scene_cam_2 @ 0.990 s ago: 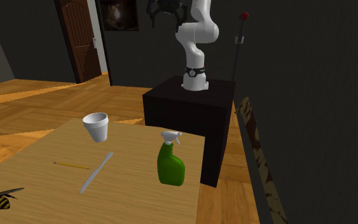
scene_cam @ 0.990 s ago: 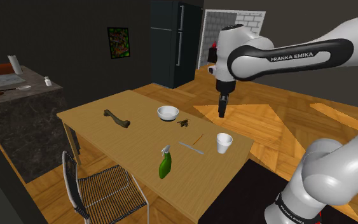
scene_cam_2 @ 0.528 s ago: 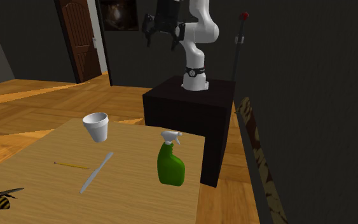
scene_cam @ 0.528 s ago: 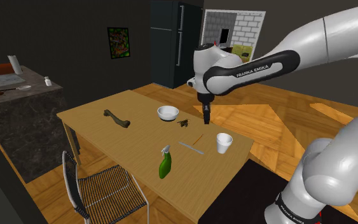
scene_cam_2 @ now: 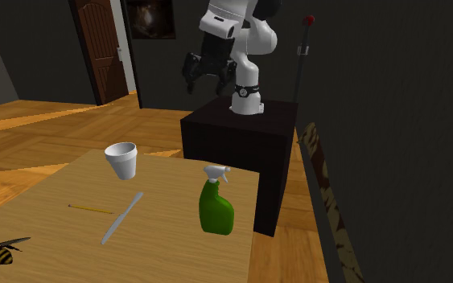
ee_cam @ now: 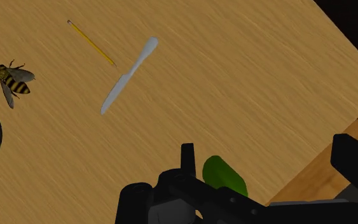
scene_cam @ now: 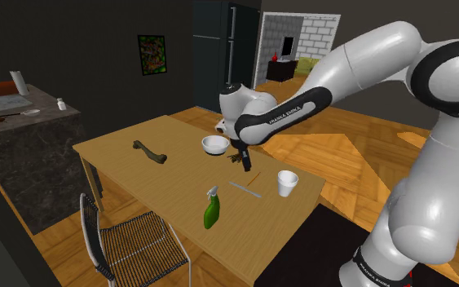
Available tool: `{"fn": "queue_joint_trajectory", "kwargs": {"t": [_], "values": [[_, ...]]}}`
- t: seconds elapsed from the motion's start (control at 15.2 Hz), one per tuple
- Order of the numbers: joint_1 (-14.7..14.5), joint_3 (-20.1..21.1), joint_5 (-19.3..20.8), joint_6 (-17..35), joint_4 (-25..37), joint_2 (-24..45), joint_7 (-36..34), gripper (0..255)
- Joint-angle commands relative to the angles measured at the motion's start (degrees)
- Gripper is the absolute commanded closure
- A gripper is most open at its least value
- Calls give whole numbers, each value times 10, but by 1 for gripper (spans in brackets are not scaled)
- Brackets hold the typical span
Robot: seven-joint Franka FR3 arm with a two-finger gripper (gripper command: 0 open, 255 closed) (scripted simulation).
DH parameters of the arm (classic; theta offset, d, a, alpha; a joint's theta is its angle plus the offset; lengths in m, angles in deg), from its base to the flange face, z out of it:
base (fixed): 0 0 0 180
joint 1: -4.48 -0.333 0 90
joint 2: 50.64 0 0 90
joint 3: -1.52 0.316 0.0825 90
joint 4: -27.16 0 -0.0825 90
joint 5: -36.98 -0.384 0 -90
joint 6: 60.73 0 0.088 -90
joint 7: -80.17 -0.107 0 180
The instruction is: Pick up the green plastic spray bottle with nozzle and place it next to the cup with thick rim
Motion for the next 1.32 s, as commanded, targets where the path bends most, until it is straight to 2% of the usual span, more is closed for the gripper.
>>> {"fn": "queue_joint_trajectory", "kwargs": {"t": [0.0,0.53,1.25], "values": [[-5,4,19,13,21,41,14,0],[-34,16,101,52,112,204,58,0],[-92,14,209,85,250,416,124,0]]}}
